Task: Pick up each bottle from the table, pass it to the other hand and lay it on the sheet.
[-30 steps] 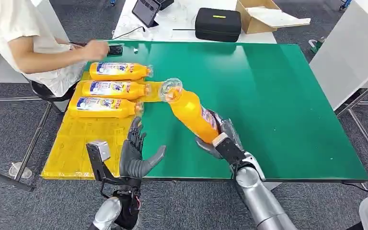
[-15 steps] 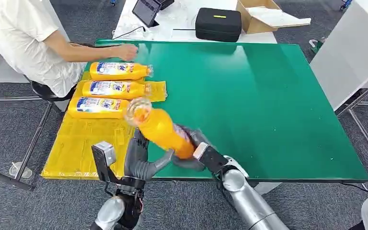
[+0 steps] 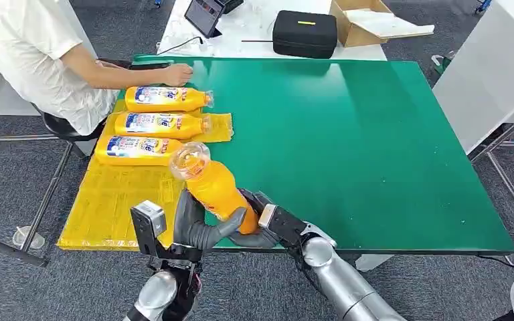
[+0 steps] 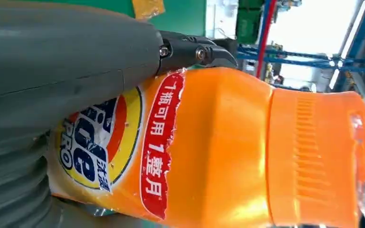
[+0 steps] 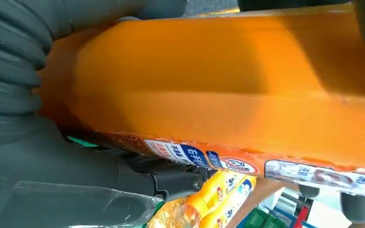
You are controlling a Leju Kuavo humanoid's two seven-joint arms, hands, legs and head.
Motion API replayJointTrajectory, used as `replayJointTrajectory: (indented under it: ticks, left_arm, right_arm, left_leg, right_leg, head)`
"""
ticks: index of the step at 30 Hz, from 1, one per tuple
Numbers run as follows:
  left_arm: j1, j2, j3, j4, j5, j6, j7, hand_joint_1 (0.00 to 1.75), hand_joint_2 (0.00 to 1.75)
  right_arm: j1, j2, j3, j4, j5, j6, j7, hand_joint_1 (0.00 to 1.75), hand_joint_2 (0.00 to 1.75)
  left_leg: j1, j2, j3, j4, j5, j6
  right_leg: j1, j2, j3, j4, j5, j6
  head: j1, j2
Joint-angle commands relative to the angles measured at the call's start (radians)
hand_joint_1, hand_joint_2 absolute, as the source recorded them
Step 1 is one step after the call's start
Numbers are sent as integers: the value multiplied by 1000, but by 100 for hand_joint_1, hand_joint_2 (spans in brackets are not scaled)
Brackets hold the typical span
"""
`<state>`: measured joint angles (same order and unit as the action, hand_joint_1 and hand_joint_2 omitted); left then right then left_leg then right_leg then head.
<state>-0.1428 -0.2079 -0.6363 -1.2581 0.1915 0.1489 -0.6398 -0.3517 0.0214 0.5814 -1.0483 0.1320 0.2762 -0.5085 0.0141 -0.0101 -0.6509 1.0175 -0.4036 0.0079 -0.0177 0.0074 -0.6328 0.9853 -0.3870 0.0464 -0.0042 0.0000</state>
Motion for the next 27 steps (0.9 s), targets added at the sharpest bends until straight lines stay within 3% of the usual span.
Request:
replayJointTrajectory:
  ticks: [1, 5, 6, 7, 8, 12, 15, 17, 18, 22, 24, 27]
  left_arm:
    - [-55, 15, 0, 83, 47, -92, 47, 175, 175]
    - [-42, 5, 64, 84, 174, -178, 124, 175, 175]
    - [-39, 0, 83, 88, 237, -213, 178, 175, 175]
    - [-34, 3, 101, 85, 310, -258, 241, 175, 175]
    - [-36, 17, 97, 72, 295, -277, 206, 175, 175]
    - [-42, 34, 124, 50, 271, -260, 211, 175, 175]
    - [-52, 34, 130, 62, 203, -215, 190, 175, 175]
    - [-53, 34, 133, 65, 202, -215, 190, 175, 175]
    - [-53, 34, 133, 65, 202, -215, 190, 175, 175]
    - [-85, 59, 107, 108, -27, -40, 154, 175, 175]
    - [-103, 79, 103, 123, -168, 60, 145, 175, 175]
    - [-101, 89, 134, 115, -222, 67, 151, 175, 175]
  right_arm:
    - [-48, -15, 57, 39, 1, -12, -2, 175, 175]
    - [-14, -15, 26, 3, -3, -35, -3, 133, 175]
    - [-8, -12, 18, 0, -3, -40, -3, 112, 175]
    - [6, -3, 0, -3, -9, -49, -7, 58, 175]
    - [18, 6, -17, -3, -19, -54, -17, 30, 175]
    - [54, 15, -61, -2, -31, -71, -27, 37, 175]
    - [70, 13, -82, -12, -27, -83, -30, 7, 175]
    - [72, 11, -83, -13, -26, -83, -31, 7, 175]
    - [72, 11, -83, -13, -26, -83, -31, 7, 175]
    - [96, 17, -116, -25, -15, -104, -28, 0, 175]
    - [113, 23, -134, -36, 44, -193, -38, 0, 175]
    - [123, 28, -152, -40, 68, -229, -39, 0, 175]
  left_leg:
    - [0, 1, 5, 0, -1, 0]
    - [0, 2, 7, 0, -2, 1]
    - [0, 1, 6, -1, -2, 0]
    - [0, 1, 3, -1, -1, 0]
    - [0, 2, 6, -1, -2, 0]
    - [0, 1, 6, -1, -2, 0]
    - [0, 2, 5, -1, -2, 0]
    - [0, 0, 2, -1, 0, 0]
    - [0, 1, 8, 0, -3, 0]
    - [0, 1, 4, -1, -1, 0]
    - [0, 0, 4, -1, -1, 0]
    - [0, 0, 3, -1, -1, 0]
  right_leg:
    - [1, 0, 5, -1, -1, -2]
    - [1, 0, 7, -1, -2, -2]
    - [1, 0, 6, -1, -2, -2]
    - [0, 0, 3, -1, -1, -1]
    - [1, 0, 5, -1, -1, -2]
    - [1, -1, 5, -1, -2, -2]
    - [1, 0, 5, 0, -2, -2]
    - [0, -1, 2, 0, -1, -1]
    - [1, -1, 8, 0, -3, -3]
    - [1, -1, 4, -1, -1, -2]
    - [1, -2, 4, -1, -1, -2]
    - [1, -1, 3, -1, -1, -2]
  head:
    - [0, 0]
    - [0, 0]
    - [0, 0]
    - [0, 0]
    - [0, 0]
    - [0, 0]
    - [0, 0]
    - [0, 0]
    - [0, 0]
    - [0, 0]
    - [0, 0]
    - [0, 0]
